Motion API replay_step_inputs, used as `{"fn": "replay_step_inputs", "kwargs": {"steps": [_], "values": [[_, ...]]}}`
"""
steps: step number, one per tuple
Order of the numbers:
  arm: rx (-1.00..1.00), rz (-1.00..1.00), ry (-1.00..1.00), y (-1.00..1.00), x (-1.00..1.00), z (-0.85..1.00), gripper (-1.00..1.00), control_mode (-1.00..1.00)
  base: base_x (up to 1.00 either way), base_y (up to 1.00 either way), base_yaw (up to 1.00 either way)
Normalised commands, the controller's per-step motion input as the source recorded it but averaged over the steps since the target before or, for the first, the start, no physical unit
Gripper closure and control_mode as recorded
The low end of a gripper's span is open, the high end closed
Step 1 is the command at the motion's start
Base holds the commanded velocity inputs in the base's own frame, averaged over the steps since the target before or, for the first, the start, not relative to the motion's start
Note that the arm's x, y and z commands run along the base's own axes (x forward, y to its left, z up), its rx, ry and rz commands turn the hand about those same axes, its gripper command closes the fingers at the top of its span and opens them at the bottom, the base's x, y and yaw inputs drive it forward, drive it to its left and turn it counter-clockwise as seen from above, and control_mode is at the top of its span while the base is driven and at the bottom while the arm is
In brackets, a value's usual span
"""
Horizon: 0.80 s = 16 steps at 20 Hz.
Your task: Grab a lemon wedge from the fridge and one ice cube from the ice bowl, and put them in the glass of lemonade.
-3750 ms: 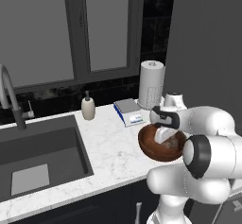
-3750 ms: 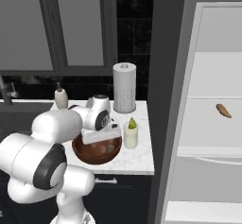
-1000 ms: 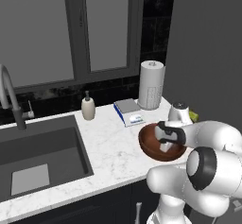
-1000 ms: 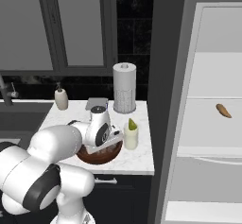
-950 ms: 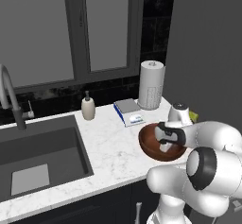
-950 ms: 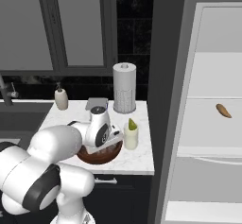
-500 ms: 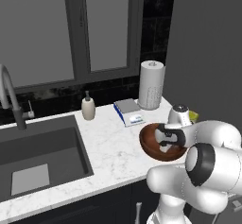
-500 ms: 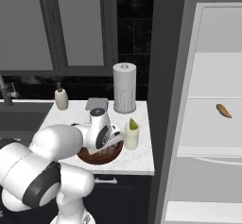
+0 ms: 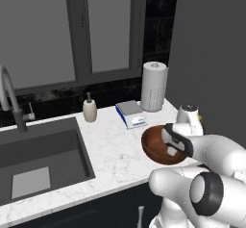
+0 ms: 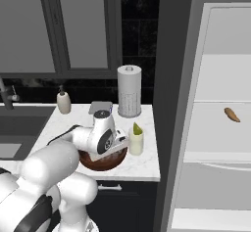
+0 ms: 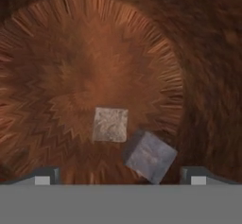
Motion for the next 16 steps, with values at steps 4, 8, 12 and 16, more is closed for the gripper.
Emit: {"fn": "replay_step_inputs", "kwargs": {"steps": [4, 8, 12, 16], "values": [[-0.02, -0.01, -0.01, 0.24, 0.0, -0.2, -1.0, -1.0, 0.0, 0.0, 0.0], [0.0, 0.0, -0.05, 0.27, 0.01, -0.13, -1.0, -1.0, 0.0, 0.0, 0.0], [-0.01, 0.0, -0.01, 0.16, -0.05, -0.35, -1.0, -1.0, 0.0, 0.0, 0.0], [-0.01, 0.0, 0.0, 0.06, -0.11, -0.46, -1.0, -1.0, 0.0, 0.0, 0.0]]}}
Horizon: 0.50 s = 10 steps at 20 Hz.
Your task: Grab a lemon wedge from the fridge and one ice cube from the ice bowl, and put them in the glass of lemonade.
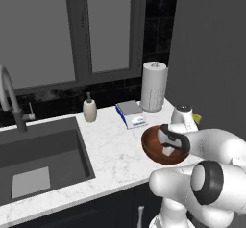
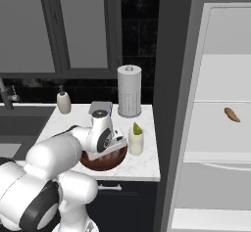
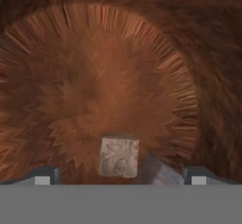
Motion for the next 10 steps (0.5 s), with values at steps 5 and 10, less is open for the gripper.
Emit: {"fn": "replay_step_inputs", "kwargs": {"steps": [5, 10], "values": [[0.0, 0.0, 0.0, 0.09, -0.03, -0.44, -1.0, -1.0, 0.0, 0.0, 0.0], [0.0, 0.0, 0.0, 0.0, -0.35, -0.33, -1.0, -1.0, 0.0, 0.0, 0.0]]}}
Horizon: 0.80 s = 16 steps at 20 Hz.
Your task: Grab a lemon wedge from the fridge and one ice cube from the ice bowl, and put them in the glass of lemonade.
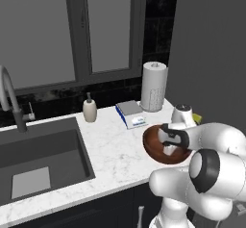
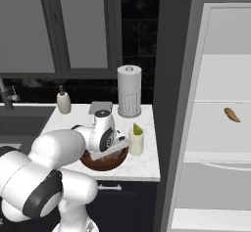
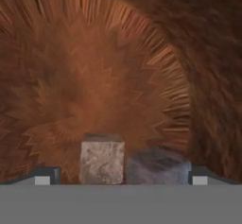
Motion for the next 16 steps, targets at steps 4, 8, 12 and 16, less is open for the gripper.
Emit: {"fn": "replay_step_inputs", "kwargs": {"steps": [4, 8, 12, 16], "values": [[-0.01, 0.0, 0.0, 0.13, -0.47, -0.4, -1.0, -1.0, 0.0, 0.0, 0.0], [0.0, 0.0, -0.08, 0.31, -0.15, -0.18, -1.0, -1.0, 0.0, 0.0, 0.0], [-0.02, -0.01, -0.12, 0.36, 0.0, -0.1, -1.0, -1.0, 0.0, 0.0, 0.0], [-0.01, -0.04, -0.15, 0.18, 0.0, -0.03, -1.0, -1.0, 0.0, 0.0, 0.0]]}}
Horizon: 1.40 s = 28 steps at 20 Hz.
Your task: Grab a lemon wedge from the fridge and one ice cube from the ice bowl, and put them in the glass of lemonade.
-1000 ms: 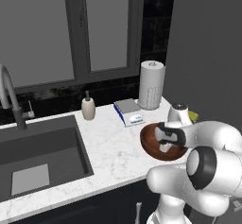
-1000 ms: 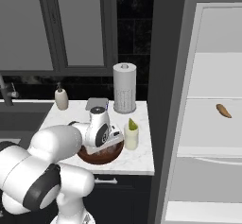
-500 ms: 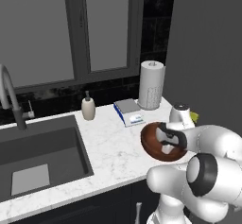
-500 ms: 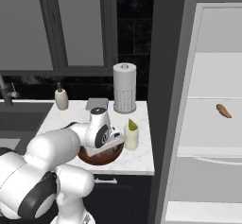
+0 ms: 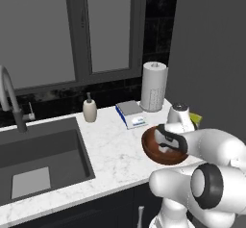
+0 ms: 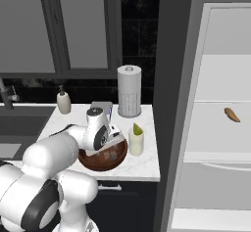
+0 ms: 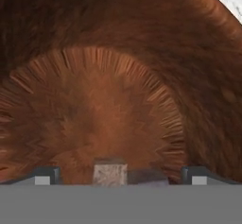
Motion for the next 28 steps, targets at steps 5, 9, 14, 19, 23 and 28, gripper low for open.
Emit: {"fn": "replay_step_inputs", "kwargs": {"steps": [5, 9, 14, 19, 23, 28], "values": [[0.0, -0.03, -0.06, 0.0, -0.18, -0.33, -1.0, -1.0, 0.0, 0.0, 0.0], [0.0, -0.01, 0.0, 0.0, -0.43, -0.37, -1.0, -1.0, 0.0, 0.0, 0.0], [0.0, 0.0, 0.0, 0.13, -0.16, -0.37, -1.0, -1.0, 0.0, 0.0, 0.0], [0.0, 0.0, 0.0, 0.15, -0.02, -0.44, -1.0, -1.0, 0.0, 0.0, 0.0], [0.0, 0.0, 0.0, 0.09, -0.16, -0.48, -1.0, -1.0, 0.0, 0.0, 0.0], [0.0, 0.0, 0.0, 0.06, -0.29, -0.31, -1.0, -1.0, 0.0, 0.0, 0.0]]}}
